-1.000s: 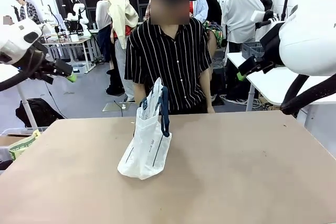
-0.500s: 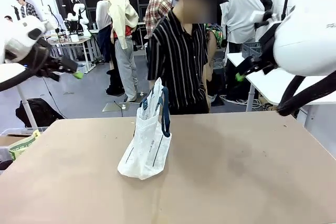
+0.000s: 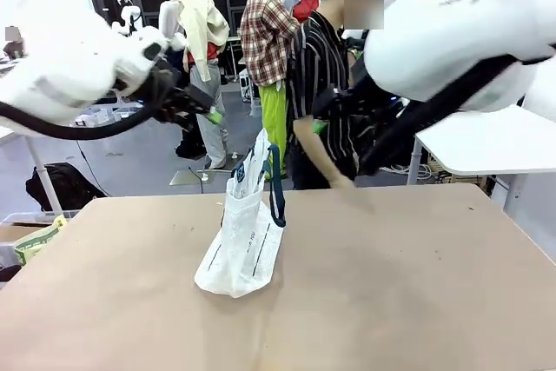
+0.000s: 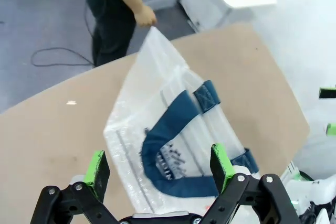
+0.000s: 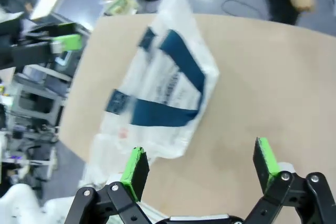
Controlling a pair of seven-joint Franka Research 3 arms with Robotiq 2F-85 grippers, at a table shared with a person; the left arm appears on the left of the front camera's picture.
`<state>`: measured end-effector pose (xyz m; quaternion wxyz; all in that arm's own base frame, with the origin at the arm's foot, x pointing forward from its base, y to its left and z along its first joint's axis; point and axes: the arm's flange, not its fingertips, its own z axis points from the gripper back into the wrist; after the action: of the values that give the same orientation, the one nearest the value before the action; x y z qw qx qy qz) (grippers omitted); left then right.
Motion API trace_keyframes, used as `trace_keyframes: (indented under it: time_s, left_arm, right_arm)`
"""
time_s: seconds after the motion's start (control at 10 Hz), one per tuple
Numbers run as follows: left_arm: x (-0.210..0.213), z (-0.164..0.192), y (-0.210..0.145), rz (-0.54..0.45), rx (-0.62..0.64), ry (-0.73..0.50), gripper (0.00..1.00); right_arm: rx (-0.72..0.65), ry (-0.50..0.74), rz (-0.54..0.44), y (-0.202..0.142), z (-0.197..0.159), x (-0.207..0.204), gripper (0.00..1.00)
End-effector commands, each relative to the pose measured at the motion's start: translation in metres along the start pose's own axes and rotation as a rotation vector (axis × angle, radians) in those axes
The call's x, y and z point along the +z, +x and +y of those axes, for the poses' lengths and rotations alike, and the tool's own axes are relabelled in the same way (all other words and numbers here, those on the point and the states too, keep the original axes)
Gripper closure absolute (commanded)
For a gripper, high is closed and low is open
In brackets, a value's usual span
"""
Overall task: Transfer purchased items from the store into the shopping bag.
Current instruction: Open the Reusable shopping bag in the center of the table.
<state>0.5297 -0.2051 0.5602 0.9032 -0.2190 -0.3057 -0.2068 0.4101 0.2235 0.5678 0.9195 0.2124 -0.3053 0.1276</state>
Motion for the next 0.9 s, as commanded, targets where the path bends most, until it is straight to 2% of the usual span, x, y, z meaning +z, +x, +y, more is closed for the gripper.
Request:
trace_keyframes:
  time_s: [0.0, 0.2, 0.3, 0.5, 0.8]
  left_arm:
    - [-0.025, 0.01, 0.02, 0.074, -0.013, -0.094, 0.0]
    - [-0.051, -0.001, 0.021, 0.128, -0.008, -0.151, 0.0]
    - [-0.038, -0.005, 0.013, 0.079, -0.001, -0.083, 0.0]
    - [-0.038, -0.005, 0.013, 0.079, -0.001, -0.083, 0.0]
    - [-0.08, -0.011, 0.021, 0.171, 0.01, -0.088, 0.0]
  right_arm:
    - [-0.022, 0.093, 0.088, 0.005, 0.007, -0.022, 0.0]
    - [-0.03, 0.09, 0.137, 0.004, 0.024, -0.045, 0.0]
    - [-0.027, 0.053, 0.095, 0.007, 0.021, -0.043, 0.0]
    - [-0.042, 0.083, 0.106, -0.002, 0.027, -0.038, 0.0]
    - [-0.069, 0.091, 0.155, 0.007, 0.04, -0.072, 0.0]
